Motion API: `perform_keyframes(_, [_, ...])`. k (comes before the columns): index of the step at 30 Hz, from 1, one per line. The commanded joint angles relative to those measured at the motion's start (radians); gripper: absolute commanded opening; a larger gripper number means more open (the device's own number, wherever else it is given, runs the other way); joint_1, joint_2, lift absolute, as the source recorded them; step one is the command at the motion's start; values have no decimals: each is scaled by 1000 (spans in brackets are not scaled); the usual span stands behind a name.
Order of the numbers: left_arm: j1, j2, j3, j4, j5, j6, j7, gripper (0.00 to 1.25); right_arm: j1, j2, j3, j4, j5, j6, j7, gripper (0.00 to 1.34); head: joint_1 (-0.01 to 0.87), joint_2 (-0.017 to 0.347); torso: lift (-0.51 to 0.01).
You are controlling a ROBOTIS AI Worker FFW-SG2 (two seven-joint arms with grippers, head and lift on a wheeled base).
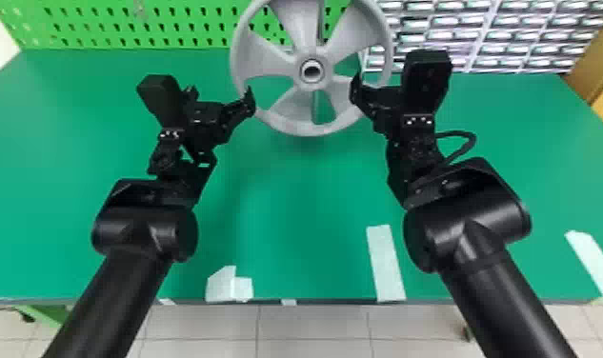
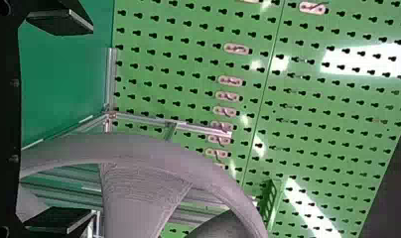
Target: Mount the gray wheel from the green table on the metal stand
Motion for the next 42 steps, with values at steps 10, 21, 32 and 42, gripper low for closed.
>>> perform_keyframes(10, [115, 0, 94, -136, -37, 45, 3, 1250, 45, -3, -38, -1, 9, -65, 84, 1339, 867, 52, -100])
perform_keyframes(21, [179, 0, 137, -208, -50, 63, 3, 1250, 71, 8, -76, 37, 15, -123, 182, 1339, 867, 52, -100])
perform_keyframes(32, [216, 0, 166, -248, -57, 68, 3, 1250, 79, 22, -114, 88, 13, -171, 307, 1339, 867, 52, -100])
perform_keyframes(42, [247, 0, 191, -265, -79, 57, 3, 1250, 94, 33, -140, 126, 12, -211, 393, 1339, 867, 52, -100])
